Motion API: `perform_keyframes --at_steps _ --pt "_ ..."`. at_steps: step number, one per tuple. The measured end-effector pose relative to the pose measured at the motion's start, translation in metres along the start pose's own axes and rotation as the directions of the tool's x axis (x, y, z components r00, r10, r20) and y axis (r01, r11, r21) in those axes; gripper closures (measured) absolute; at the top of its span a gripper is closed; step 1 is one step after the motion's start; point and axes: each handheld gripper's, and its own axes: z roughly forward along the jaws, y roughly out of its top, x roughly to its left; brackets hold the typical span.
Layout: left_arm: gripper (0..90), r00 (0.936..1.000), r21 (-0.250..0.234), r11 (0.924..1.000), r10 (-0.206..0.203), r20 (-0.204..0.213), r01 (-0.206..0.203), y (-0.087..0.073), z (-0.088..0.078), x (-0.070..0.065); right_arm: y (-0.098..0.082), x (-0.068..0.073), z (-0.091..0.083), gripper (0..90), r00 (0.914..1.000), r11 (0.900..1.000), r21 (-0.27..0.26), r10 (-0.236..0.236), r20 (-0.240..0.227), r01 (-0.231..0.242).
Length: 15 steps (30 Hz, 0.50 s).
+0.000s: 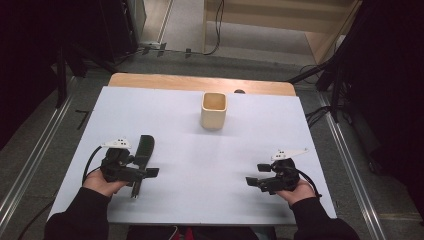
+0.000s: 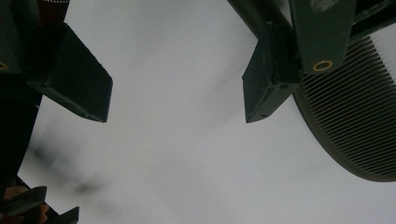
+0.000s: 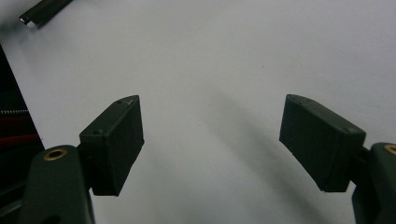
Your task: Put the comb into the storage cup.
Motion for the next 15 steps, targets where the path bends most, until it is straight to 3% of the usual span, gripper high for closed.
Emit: perform_keyframes --at_steps 15 --pt "24.2 0.9999 -0.005 1.0000 -0.006 0.013 0.006 0.0015 -0.0002 -0.0011 -0.0004 -0.0009 0.0003 20.1 1.0000 1.000 0.009 0.003 0.003 -0.003"
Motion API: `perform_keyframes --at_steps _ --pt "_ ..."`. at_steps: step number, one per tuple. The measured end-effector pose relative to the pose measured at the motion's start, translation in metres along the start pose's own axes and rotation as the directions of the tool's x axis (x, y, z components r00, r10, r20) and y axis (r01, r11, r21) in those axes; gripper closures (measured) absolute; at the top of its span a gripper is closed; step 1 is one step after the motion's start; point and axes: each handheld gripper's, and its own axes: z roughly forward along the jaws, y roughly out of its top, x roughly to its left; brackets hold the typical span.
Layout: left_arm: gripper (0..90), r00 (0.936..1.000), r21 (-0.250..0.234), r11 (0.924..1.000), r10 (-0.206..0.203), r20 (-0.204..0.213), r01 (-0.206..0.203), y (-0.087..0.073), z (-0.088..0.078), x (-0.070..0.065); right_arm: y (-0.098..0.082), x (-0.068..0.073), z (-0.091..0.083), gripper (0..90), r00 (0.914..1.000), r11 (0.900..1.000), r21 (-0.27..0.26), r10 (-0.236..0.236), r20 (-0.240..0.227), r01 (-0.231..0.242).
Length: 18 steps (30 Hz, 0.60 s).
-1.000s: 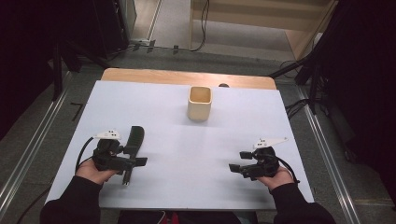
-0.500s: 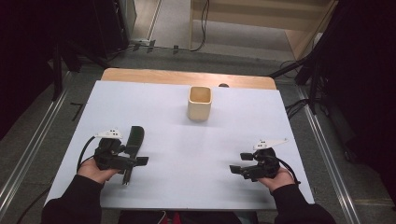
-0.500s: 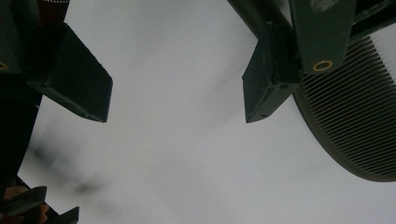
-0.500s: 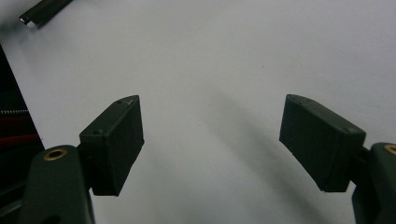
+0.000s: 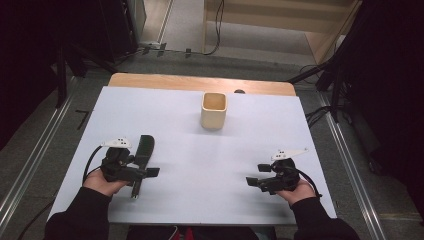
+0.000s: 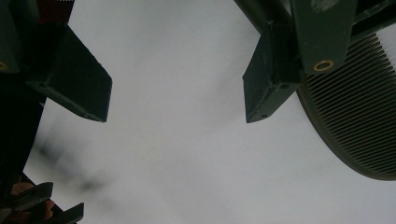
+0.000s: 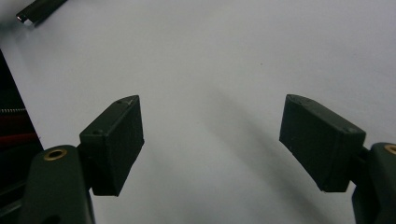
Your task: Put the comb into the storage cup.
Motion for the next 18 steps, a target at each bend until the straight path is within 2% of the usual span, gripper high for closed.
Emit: perform_keyframes --at_steps 10,18 --pt "22.4 0.9996 -0.009 0.9998 0.018 0.024 -0.018 0.006 0.006 -0.008 0.000 0.000 0.001 20.1 1.0000 1.000 0.004 -0.001 0.006 0.001" --pt "25.0 0.9988 0.017 0.9995 0.027 0.041 -0.027 0.010 0.012 -0.013 0.000 0.000 0.000 20.1 1.0000 1.000 0.005 -0.003 0.008 0.003"
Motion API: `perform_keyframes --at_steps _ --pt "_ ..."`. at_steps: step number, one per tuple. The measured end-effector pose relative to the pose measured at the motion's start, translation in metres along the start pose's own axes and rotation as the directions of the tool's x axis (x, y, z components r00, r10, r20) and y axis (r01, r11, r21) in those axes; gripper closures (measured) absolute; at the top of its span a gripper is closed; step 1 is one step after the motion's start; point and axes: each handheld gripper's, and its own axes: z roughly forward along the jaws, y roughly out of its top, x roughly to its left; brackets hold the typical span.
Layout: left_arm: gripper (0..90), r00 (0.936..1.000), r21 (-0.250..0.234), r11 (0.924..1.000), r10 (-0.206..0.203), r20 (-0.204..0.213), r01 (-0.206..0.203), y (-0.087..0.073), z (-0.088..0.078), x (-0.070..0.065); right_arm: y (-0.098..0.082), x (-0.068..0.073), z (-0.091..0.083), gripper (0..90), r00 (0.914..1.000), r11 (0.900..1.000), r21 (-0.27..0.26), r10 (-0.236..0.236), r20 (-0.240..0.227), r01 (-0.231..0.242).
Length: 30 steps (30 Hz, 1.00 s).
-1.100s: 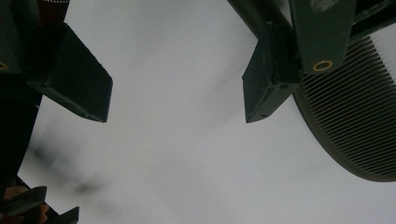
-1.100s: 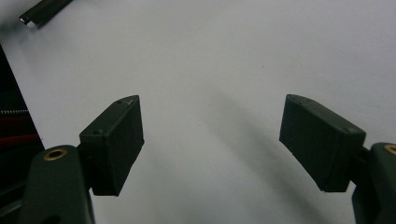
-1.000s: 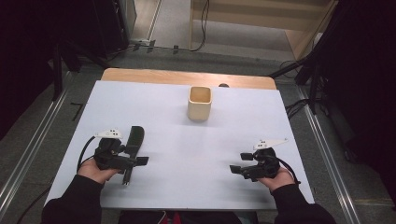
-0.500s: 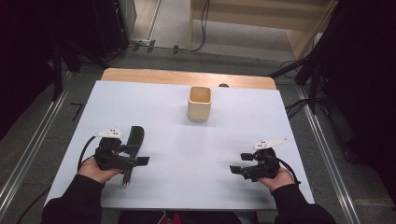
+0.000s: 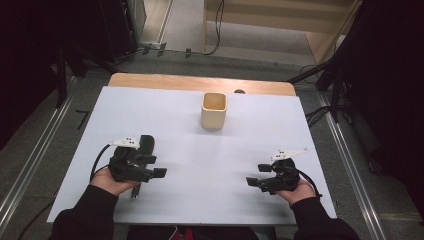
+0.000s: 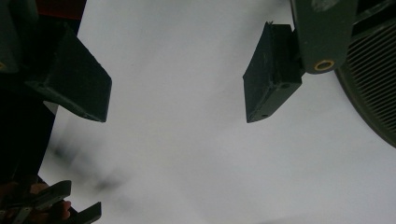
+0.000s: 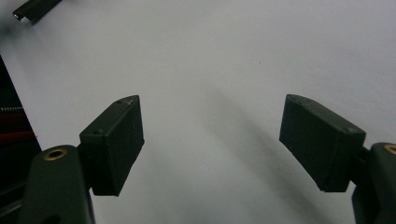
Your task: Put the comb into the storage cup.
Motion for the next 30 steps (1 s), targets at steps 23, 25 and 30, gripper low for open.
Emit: perform_keyframes --at_steps 23,25,30 --pt "90.0 0.9917 0.195 0.9752 0.117 -0.054 -0.105 -0.007 0.006 0.003 -0.001 0.002 -0.001 20.4 0.9999 1.000 0.005 -0.013 0.008 0.013" --pt "90.0 0.9925 0.212 0.9730 0.107 -0.060 -0.092 -0.009 0.006 0.006 -0.001 0.002 -0.001 20.4 0.9999 1.000 0.007 -0.015 0.007 0.015" --pt "90.0 0.9947 0.251 0.9660 0.081 -0.063 -0.063 -0.014 0.009 0.014 -0.001 0.002 0.000 20.4 0.9998 1.000 0.010 -0.020 0.009 0.020"
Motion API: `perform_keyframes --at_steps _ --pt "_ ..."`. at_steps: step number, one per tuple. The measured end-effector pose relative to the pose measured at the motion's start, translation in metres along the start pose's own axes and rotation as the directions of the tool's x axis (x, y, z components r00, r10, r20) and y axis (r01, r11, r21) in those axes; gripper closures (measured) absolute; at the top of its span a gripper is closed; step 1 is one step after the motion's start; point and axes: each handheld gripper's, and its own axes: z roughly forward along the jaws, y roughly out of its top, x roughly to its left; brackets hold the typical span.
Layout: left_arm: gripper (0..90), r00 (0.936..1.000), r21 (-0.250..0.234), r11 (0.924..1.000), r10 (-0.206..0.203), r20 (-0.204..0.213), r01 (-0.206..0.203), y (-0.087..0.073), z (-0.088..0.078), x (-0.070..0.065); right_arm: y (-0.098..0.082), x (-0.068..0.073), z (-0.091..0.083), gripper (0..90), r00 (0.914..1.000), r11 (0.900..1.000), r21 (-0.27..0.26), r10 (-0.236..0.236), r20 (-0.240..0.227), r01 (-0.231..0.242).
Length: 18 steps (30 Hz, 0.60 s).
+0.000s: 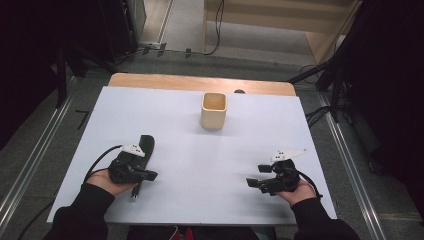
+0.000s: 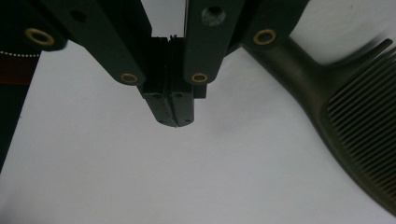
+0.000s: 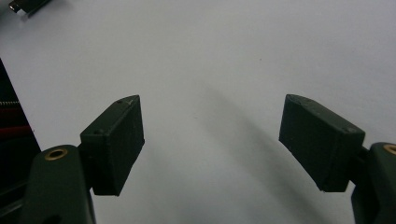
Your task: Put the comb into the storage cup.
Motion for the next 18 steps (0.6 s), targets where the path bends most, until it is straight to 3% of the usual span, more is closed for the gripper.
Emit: perform_keyframes --at_steps 6,18 --pt "90.0 0.9996 0.026 0.9993 -0.028 0.003 0.028 -0.0022 0.0034 0.0042 0.0000 -0.0001 0.0003 20.4 1.0000 1.000 0.001 0.000 0.002 0.000" --pt "90.0 0.9983 0.071 0.9964 -0.044 -0.037 0.047 -0.0062 0.0058 0.0095 0.0002 -0.0002 0.0011 20.4 1.0000 1.000 0.008 -0.002 0.002 0.002"
